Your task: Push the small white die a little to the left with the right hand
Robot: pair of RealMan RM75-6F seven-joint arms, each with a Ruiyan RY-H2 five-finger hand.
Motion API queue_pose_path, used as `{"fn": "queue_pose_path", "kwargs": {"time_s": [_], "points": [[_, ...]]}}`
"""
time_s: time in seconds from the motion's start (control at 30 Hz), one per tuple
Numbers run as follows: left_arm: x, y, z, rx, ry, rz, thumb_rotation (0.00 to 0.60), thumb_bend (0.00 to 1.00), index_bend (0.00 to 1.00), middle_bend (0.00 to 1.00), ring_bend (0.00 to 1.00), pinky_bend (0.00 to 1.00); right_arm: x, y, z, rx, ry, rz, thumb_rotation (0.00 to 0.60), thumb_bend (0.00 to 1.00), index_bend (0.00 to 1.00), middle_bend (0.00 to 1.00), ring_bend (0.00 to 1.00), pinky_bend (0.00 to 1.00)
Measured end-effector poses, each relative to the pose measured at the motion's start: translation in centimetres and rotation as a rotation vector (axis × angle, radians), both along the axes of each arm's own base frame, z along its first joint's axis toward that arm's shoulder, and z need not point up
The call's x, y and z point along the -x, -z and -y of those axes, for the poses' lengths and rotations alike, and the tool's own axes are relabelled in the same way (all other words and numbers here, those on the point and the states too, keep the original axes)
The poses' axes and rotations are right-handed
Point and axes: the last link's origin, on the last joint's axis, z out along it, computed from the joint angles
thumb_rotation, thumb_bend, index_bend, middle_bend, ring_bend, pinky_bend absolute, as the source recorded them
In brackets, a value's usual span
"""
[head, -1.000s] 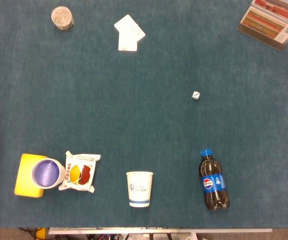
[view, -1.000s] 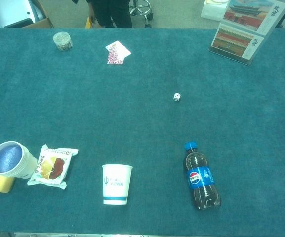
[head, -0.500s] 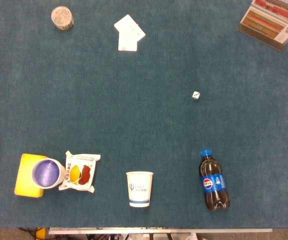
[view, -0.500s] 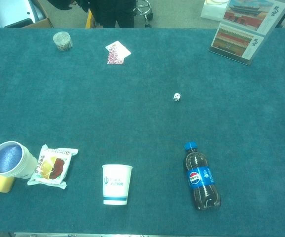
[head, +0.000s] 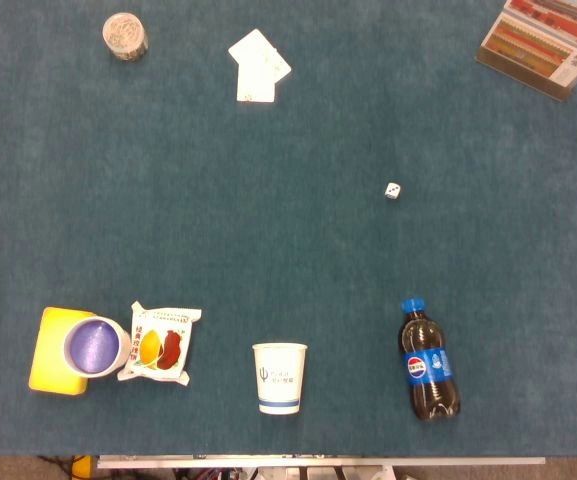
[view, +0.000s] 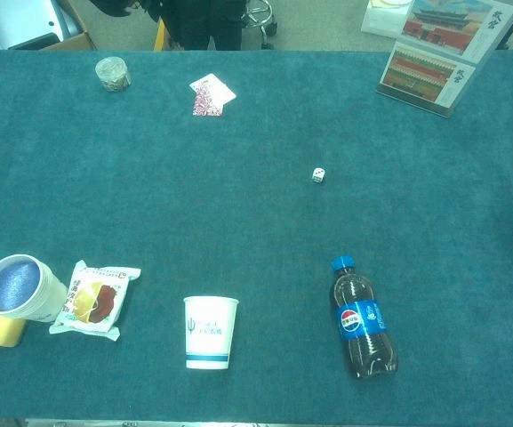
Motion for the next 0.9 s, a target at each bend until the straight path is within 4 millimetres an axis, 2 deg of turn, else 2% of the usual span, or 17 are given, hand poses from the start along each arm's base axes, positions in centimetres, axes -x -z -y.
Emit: {"fn": "queue_pose_path", "kwargs": {"time_s": [0.17,0.27,0.37,0.5,0.6,0.67,0.73,0.9], "points": [[0.3,-0.1,0.5,-0.004,-0.012,-0.003,0.6,0.15,0.27,0.1,0.04,0.25,-0.6,0.7,1.2,-0.066,0.015,-0.076,0.6,0.85,0.21,0.18,0.27,0.82],[0.5,-0.2,0.9,-0.009,-0.023,-0.006,0.6,0.15,0.27,0.1,0.04,0.25,-1.0,1.4,1.9,-0.117,0.033,-0.11,0.6,0.95,0.19,0.13,0.27,0.88],[0.7,-0.5,1.3,-0.02,-0.034,-0.006,0.6,0.15,0.27,0.1,0.04,0.25,-1.7,2.2,2.8,-0.151,0.016,-0.132,0.6,1.0,0.19,0.14,0.28,0.91],[0.8,-0.6,1.5,-0.023,-0.038,-0.004,0.6,0.15,0.27,0.1,0.04,0.25,-2.5,3.0,3.6,-0.163,-0.029,-0.155,0.6,1.0,0.19,0.31,0.35,0.93],[0.9,-0.5,1.5,-0.02,-0.037,-0.004,0.6,0.15,0.27,0.11,0.04,0.25,-2.9,3.4,4.1,-0.17,-0.069,-0.179,0.6,1.0,0.19,0.56,0.51,0.95],[0.9,-0.4,1.5,-0.019,-0.037,-0.004,0.6,0.15,0.27,0.11,0.04,0.25,-3.2,3.7,4.5,-0.18,-0.085,-0.187,0.6,1.0,0.19,0.73,0.65,0.96],[1.0,-0.4,1.5,-0.018,-0.04,-0.004,0.6,0.15,0.27,0.11,0.04,0.25,-3.4,4.0,4.7,-0.199,-0.091,-0.192,0.6,1.0,0.19,0.84,0.72,0.98],[1.1,-0.4,1.6,-0.016,-0.044,-0.003,0.6,0.15,0.27,0.12,0.04,0.25,-4.5,4.7,5.7,-0.23,-0.129,-0.232,0.6,1.0,0.22,0.99,0.83,1.0]]}}
